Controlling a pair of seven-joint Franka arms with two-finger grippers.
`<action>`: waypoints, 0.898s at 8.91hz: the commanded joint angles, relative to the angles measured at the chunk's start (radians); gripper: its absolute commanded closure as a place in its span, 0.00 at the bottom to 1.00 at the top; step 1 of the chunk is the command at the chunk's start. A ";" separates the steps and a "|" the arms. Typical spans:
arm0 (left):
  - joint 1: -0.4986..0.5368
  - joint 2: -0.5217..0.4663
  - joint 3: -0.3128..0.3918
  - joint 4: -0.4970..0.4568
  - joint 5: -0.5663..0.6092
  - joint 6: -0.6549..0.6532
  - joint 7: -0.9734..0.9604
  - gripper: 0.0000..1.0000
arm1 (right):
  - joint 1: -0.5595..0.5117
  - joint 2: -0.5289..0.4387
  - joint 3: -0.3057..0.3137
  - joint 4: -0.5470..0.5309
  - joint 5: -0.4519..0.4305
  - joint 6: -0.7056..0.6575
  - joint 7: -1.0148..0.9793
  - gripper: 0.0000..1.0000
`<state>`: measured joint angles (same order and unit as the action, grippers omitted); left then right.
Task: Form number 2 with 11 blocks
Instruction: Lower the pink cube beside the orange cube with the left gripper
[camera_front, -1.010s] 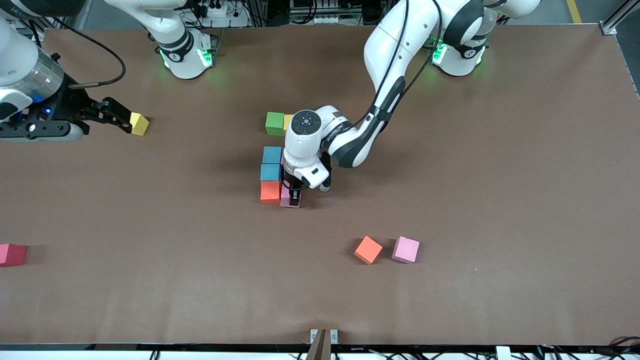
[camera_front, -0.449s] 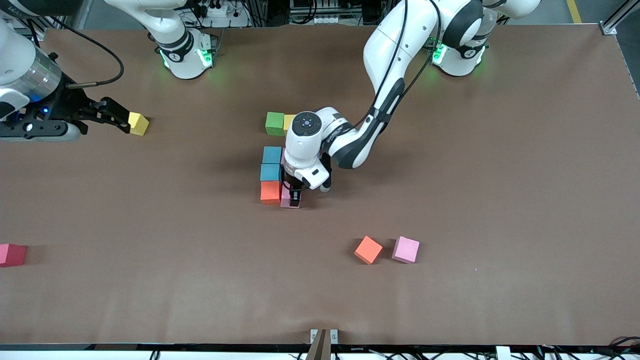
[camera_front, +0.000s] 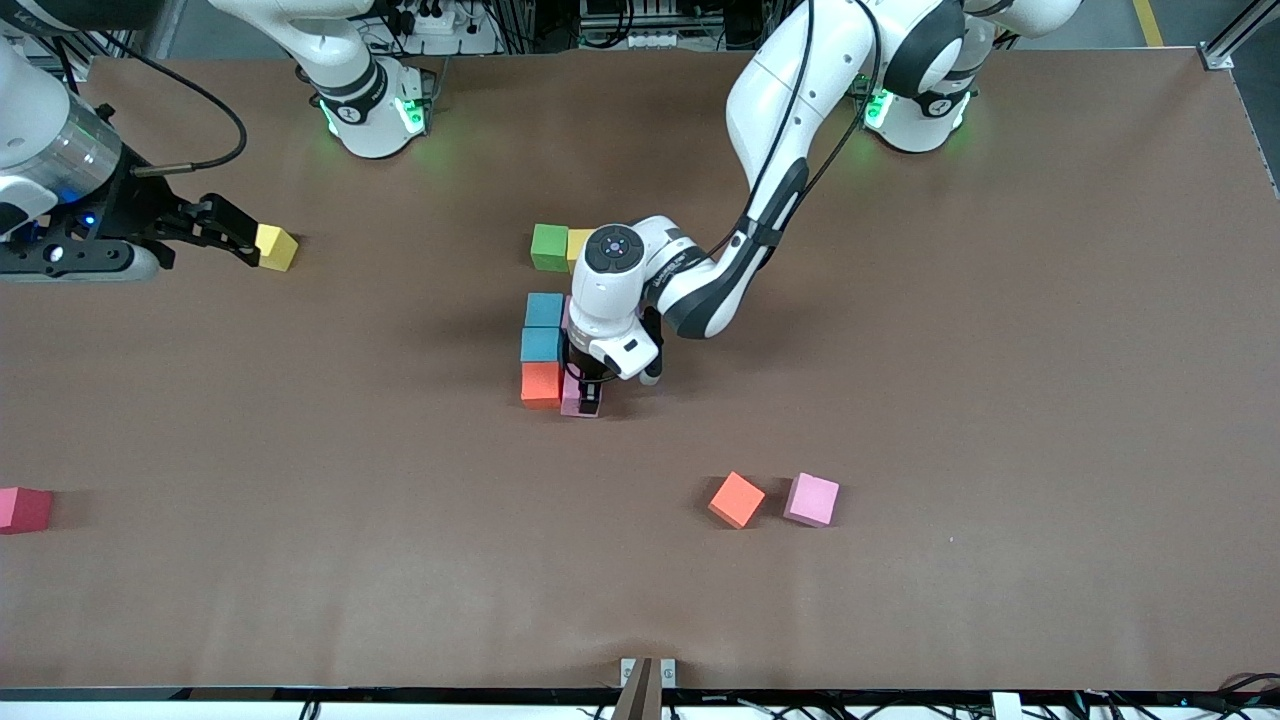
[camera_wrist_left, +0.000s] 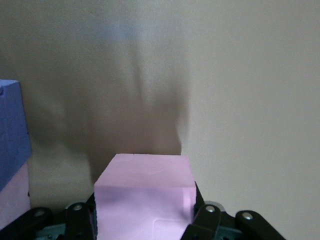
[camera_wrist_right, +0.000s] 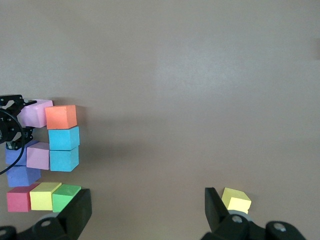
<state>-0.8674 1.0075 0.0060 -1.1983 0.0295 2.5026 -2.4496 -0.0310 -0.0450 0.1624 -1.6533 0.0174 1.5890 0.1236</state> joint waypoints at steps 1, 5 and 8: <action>-0.009 0.020 0.012 0.032 -0.013 0.010 0.038 0.29 | -0.006 -0.001 0.003 0.015 0.004 -0.014 -0.001 0.00; -0.009 0.014 0.011 0.031 -0.013 0.021 0.052 0.27 | -0.006 -0.001 0.002 0.015 0.003 -0.014 -0.001 0.00; -0.009 0.005 0.011 0.031 -0.013 0.021 0.052 0.27 | -0.006 -0.001 0.002 0.017 0.003 -0.014 -0.001 0.00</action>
<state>-0.8674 1.0078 0.0060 -1.1845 0.0295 2.5160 -2.4169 -0.0311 -0.0450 0.1620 -1.6528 0.0174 1.5890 0.1236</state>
